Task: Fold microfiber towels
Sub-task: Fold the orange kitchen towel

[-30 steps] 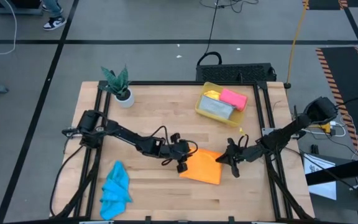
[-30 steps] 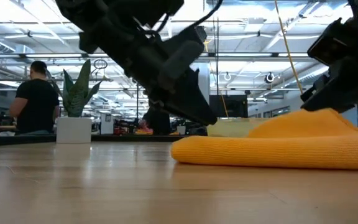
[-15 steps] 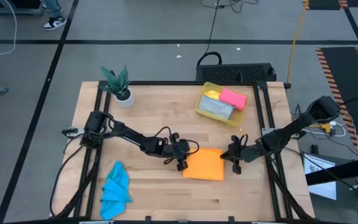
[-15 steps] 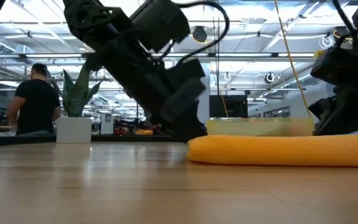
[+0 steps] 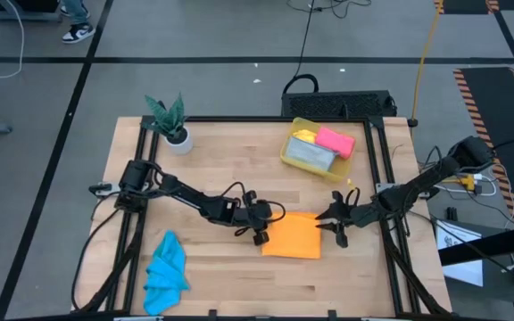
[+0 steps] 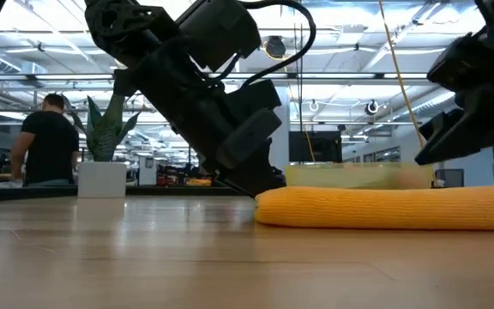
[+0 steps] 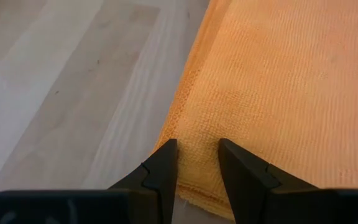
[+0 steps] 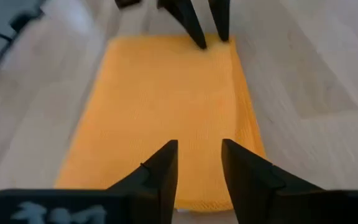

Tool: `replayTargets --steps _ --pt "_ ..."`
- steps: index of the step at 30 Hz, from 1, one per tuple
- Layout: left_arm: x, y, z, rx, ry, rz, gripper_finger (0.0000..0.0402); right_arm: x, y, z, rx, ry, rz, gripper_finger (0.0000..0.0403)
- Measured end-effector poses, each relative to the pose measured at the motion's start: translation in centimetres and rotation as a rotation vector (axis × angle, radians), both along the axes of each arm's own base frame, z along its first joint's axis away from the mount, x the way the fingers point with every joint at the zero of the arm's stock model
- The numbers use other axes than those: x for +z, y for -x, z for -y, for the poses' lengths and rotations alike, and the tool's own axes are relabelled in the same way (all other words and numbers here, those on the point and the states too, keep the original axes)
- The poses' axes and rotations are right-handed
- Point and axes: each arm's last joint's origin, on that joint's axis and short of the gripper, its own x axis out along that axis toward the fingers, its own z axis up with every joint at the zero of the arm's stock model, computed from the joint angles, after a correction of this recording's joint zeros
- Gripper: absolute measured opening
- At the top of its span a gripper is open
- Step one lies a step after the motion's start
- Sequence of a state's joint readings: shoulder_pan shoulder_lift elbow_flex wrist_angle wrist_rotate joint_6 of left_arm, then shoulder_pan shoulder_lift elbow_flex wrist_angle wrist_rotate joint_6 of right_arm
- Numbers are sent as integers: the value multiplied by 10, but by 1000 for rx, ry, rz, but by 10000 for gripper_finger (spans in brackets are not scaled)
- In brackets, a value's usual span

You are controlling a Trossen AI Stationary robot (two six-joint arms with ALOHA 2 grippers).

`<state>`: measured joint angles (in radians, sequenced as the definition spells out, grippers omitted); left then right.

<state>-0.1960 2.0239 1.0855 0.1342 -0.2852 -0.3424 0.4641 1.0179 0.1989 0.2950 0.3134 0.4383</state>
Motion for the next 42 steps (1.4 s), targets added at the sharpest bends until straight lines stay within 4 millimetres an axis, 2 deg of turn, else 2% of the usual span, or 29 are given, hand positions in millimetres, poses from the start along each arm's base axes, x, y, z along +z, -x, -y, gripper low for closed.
replayTargets --steps 4,9,14,19,24,32,35,42 --pt "7 -6 5 -28 9 93 122 -12 -2 3 -57 -7 -78 107" --pt "16 -12 10 -145 80 190 122 -22 -5 10 -138 7 -139 85" --pt "10 -11 10 -159 67 152 122 -20 -1 14 -160 -2 -159 71" --pt "-8 -10 13 -151 79 102 122 -16 4 15 -165 -88 -185 71" --pt "-11 -10 16 -145 92 97 122 -13 3 11 -104 -183 -197 66" --pt "-12 -10 17 -144 96 97 122 -20 1 12 -142 -150 -223 54" --pt "-12 -10 17 -144 96 96 122 -21 -2 10 -106 -140 -211 46" --pt "-12 -9 18 -145 96 92 122 -16 -6 7 -47 -54 -128 4"
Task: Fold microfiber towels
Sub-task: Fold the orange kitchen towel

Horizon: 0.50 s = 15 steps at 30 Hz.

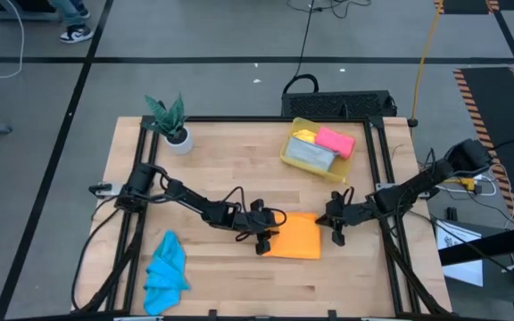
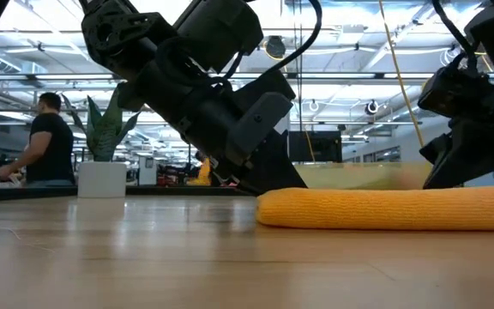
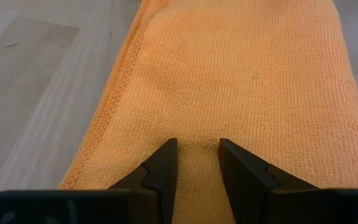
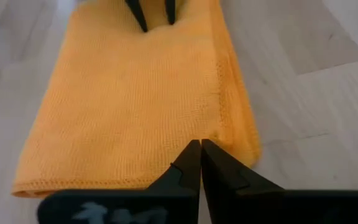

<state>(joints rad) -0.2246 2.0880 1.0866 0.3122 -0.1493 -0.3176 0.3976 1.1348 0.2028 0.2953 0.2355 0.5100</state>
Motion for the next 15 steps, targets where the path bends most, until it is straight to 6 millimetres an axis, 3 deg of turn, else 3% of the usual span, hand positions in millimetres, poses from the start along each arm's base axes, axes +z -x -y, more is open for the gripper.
replayTargets --steps 15 --pt "1 2 10 -21 0 1 122 5 3 1 30 23 13 3"
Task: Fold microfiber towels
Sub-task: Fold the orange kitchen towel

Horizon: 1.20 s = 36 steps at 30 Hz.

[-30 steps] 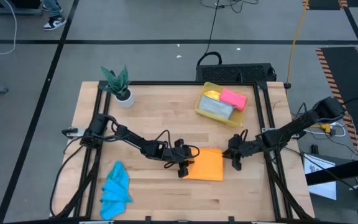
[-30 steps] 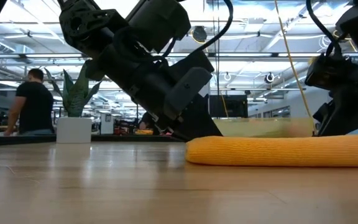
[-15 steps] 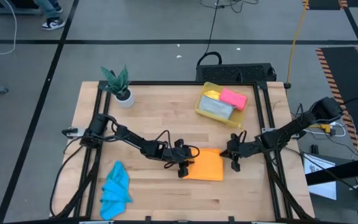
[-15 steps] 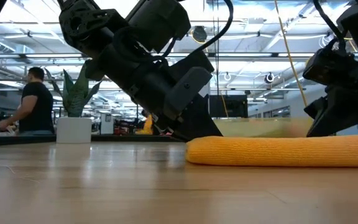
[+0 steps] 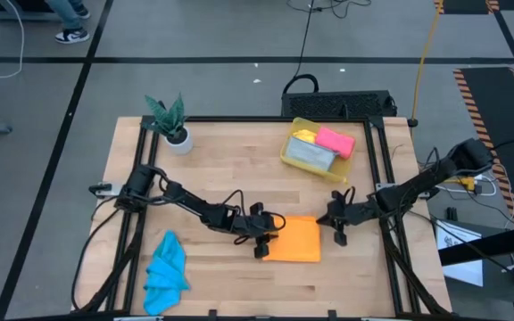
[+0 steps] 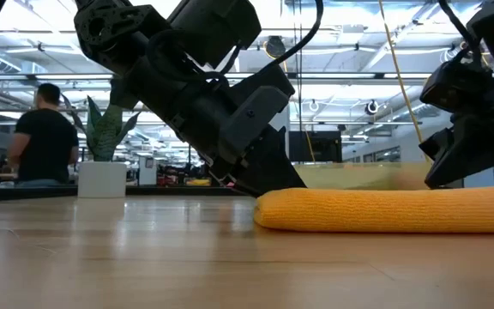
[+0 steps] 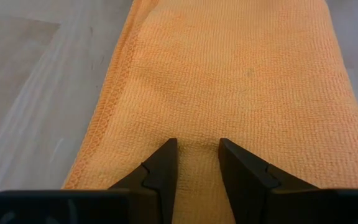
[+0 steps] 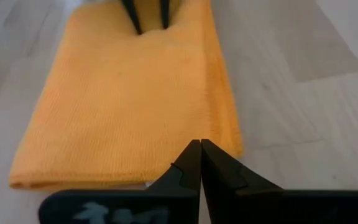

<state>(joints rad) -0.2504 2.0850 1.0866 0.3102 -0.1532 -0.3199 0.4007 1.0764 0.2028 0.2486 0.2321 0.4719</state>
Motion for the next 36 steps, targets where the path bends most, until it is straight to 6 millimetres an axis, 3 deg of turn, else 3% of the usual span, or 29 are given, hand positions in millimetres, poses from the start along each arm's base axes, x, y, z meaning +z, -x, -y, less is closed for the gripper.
replayTargets --steps 6,11,16,20,25,30,36 --pt "0 0 0 1 -1 0 122 -3 -1 -1 45 19 -18 10" --pt "0 0 0 1 -2 0 122 -3 -5 -4 45 -32 8 65" --pt "0 0 0 -1 -8 1 122 -14 -5 -3 19 27 -52 108" --pt "0 0 0 0 -8 1 122 -16 -6 -5 24 91 -56 103" --pt "0 0 -1 0 -9 2 122 -3 -13 -13 64 149 -33 82" --pt "0 1 -1 3 -10 -14 122 5 -15 -11 -25 255 -129 79" --pt "-1 4 4 18 -40 -26 122 9 -19 -13 -98 162 -100 85"
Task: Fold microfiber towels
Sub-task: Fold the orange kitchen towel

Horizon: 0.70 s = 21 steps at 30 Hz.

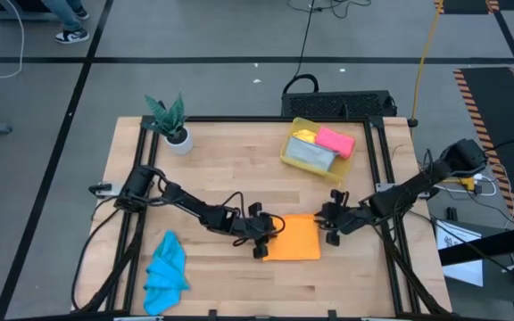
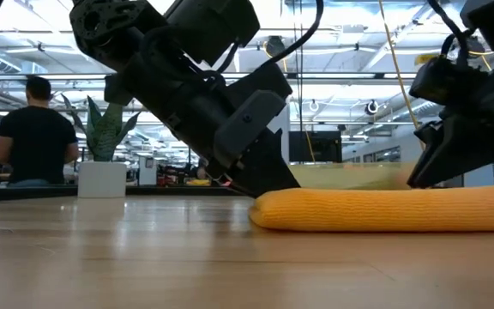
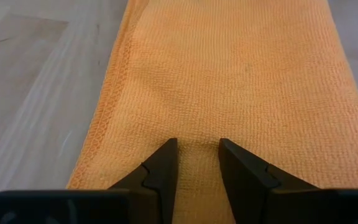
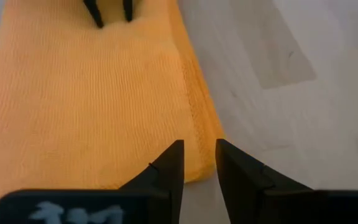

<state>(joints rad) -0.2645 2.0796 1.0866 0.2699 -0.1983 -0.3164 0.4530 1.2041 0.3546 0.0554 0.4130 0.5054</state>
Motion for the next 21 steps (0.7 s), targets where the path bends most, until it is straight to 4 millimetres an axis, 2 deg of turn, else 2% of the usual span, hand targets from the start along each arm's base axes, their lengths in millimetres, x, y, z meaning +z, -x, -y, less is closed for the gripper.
replayTargets --steps 6,12,18,21 --pt "0 0 0 5 -4 -1 122 -9 0 -1 -43 -44 -51 80" --pt "0 0 0 9 -8 -1 122 -19 -2 0 -72 -32 -87 55" --pt "-1 0 0 6 -12 -2 122 -15 -4 -1 -8 -3 -62 8" --pt "-1 1 0 4 -14 -4 122 -11 -2 0 5 3 -56 6"
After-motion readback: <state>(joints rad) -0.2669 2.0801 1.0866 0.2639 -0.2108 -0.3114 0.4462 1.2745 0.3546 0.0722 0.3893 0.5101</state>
